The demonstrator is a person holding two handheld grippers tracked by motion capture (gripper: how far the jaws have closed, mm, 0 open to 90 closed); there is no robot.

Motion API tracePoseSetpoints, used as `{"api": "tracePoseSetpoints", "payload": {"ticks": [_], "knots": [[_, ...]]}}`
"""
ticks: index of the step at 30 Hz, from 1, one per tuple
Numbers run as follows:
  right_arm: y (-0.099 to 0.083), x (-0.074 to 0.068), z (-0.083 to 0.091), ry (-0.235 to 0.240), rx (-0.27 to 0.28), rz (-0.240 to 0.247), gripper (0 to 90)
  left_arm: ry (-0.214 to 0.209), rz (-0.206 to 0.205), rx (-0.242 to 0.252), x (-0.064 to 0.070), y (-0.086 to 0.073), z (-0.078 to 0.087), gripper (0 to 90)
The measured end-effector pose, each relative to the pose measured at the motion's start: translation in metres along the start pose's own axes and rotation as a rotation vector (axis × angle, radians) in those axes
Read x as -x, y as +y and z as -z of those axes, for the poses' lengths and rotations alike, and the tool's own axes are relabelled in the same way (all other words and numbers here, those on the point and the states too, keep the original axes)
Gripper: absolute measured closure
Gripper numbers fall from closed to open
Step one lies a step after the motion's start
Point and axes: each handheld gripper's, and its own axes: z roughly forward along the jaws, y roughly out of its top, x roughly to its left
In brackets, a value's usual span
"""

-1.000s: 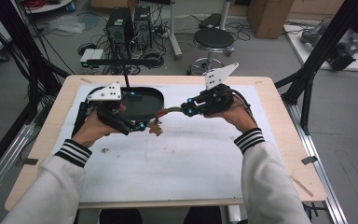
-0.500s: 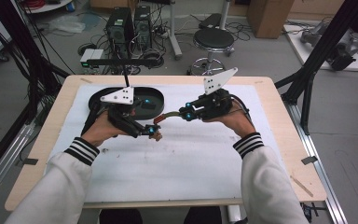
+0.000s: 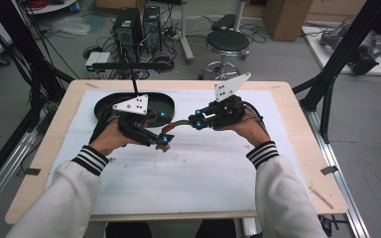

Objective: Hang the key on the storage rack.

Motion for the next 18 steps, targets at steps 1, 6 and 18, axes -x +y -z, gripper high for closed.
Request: {"api": "tracePoseSetpoints", "payload": {"ticks": [1, 6, 18], "knots": [[0.0, 0.0, 0.0, 0.0, 0.0, 0.0, 80.0, 0.0, 0.0, 0.0, 0.0, 0.0, 0.0, 38.0], [0.0002, -0.0006, 0.0004, 0.004, -0.002, 0.001, 80.0, 0.001, 0.005, -0.01, 0.0004, -0.0001, -0.0012, 44.1], [0.0015, -0.0033, -0.0019, 0.004, -0.011, 0.006, 79.9, 0.01, -0.008, -0.026, -0.0001, 0.0024, 0.002, 67.8]]}}
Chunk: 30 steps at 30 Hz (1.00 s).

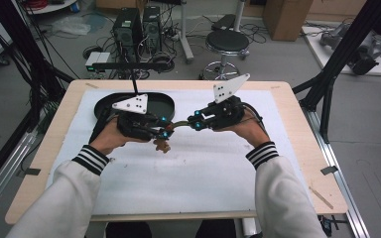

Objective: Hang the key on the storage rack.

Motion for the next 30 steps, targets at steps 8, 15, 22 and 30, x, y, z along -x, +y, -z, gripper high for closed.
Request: {"api": "tracePoseSetpoints", "payload": {"ticks": [8, 15, 22, 30], "knots": [[0.0, 0.0, 0.001, -0.003, 0.022, 0.027, 79.1, 0.002, -0.004, 0.002, 0.002, 0.002, 0.001, 72.1], [0.0, -0.009, 0.002, -0.122, 0.122, 0.021, 17.8, 0.006, 0.009, 0.013, 0.003, 0.002, 0.003, 72.3], [-0.007, -0.014, 0.003, -0.193, 0.122, -0.027, 0.3, 0.037, 0.034, 0.011, 0.002, 0.003, 0.006, 72.4], [-0.025, -0.023, 0.026, -0.3, 0.169, -0.088, 0.4, 0.106, 0.11, 0.019, -0.002, 0.003, 0.017, 72.6]]}}
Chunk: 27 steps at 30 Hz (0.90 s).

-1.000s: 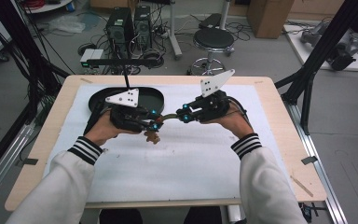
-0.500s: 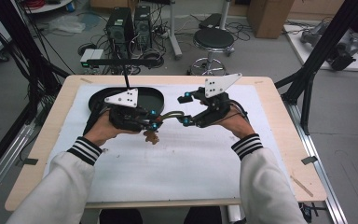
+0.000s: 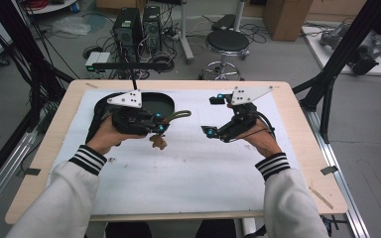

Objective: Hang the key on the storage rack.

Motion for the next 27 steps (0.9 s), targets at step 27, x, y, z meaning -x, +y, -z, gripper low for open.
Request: {"api": "tracePoseSetpoints", "payload": {"ticks": [27], "knots": [[-0.119, -0.038, 0.076, -0.486, 0.152, -0.128, 0.4, 0.44, 0.071, 0.055, -0.035, -0.009, 0.08, 73.2]]}}
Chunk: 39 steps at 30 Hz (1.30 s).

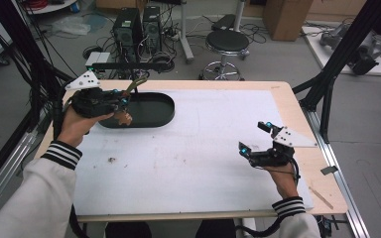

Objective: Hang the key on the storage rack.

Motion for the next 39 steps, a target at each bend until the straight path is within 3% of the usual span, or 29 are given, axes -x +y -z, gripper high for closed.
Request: {"api": "tracePoseSetpoints", "payload": {"ticks": [1, 2, 3, 6, 7, 16, 20, 33, 39], "knots": [[-0.004, 0.0, 0.002, -0.013, 0.007, -0.007, 0.4, 0.038, 0.007, -0.002, -0.006, -0.002, 0.001, 73.2], [-0.004, 0.0, 0.002, -0.013, 0.007, -0.007, 0.4, 0.038, 0.007, -0.002, -0.006, -0.002, 0.001, 73.3], [-0.012, -0.002, 0.006, -0.045, 0.024, -0.017, 0.4, 0.078, 0.015, 0.015, -0.011, -0.003, 0.003, 73.3], [-0.02, -0.003, 0.011, -0.07, 0.052, -0.039, 0.3, 0.101, 0.032, 0.041, -0.016, -0.004, 0.004, 73.3], [-0.028, -0.004, 0.017, -0.099, 0.082, -0.064, 0.3, 0.112, 0.045, 0.045, -0.021, -0.005, 0.005, 73.2], [-0.055, -0.01, 0.029, -0.221, 0.124, -0.06, 0.3, 0.183, 0.036, 0.05, -0.033, 0.002, 0.004, 73.2], [-0.063, -0.01, 0.029, -0.238, 0.13, -0.058, 0.4, 0.246, 0.06, 0.047, -0.038, 0.006, 0.0, 73.2], [-0.075, -0.011, 0.026, -0.247, 0.134, -0.073, 0.4, 0.341, 0.111, 0.019, -0.055, -0.003, -0.016, 73.6], [-0.075, -0.01, 0.026, -0.248, 0.136, -0.074, 0.4, 0.363, 0.12, 0.01, -0.058, -0.007, -0.022, 73.7]]}}
